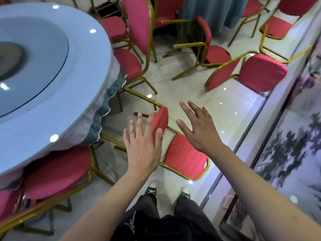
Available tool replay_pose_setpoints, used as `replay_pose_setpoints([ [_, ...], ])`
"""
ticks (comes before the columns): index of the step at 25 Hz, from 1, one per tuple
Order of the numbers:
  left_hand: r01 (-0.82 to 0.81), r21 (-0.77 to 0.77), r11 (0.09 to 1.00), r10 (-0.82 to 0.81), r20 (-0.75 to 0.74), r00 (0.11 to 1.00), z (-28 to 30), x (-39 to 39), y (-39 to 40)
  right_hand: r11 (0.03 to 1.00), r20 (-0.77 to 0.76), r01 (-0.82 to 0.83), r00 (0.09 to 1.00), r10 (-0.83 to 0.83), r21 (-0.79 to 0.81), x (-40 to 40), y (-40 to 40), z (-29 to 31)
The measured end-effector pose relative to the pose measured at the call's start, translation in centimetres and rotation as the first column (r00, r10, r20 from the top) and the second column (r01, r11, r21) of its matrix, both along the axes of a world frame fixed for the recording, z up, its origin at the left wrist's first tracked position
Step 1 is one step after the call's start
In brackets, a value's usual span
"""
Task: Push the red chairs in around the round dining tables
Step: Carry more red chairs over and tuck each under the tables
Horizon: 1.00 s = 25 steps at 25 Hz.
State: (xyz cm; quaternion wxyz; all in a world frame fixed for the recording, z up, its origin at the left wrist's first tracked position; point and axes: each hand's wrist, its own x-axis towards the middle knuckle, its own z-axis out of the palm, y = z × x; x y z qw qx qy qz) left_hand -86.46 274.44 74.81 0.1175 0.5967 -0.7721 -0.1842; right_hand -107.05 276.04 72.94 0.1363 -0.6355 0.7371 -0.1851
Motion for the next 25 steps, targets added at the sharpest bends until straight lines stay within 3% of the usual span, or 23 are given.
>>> replay_pose_setpoints([
  [10,-0.285,0.071,0.956,0.285,0.004,0.959,-0.3,-3.2,1.9,0.949,-0.067,-0.312,0.947,0.314,0.038,-2.7,-5.0,-1.1],
  [25,-0.288,0.035,0.957,0.290,-0.069,0.954,-2.6,-7.0,-6.5,0.957,-0.129,-0.282,0.949,0.289,0.070,-5.0,-10.7,0.0],
])
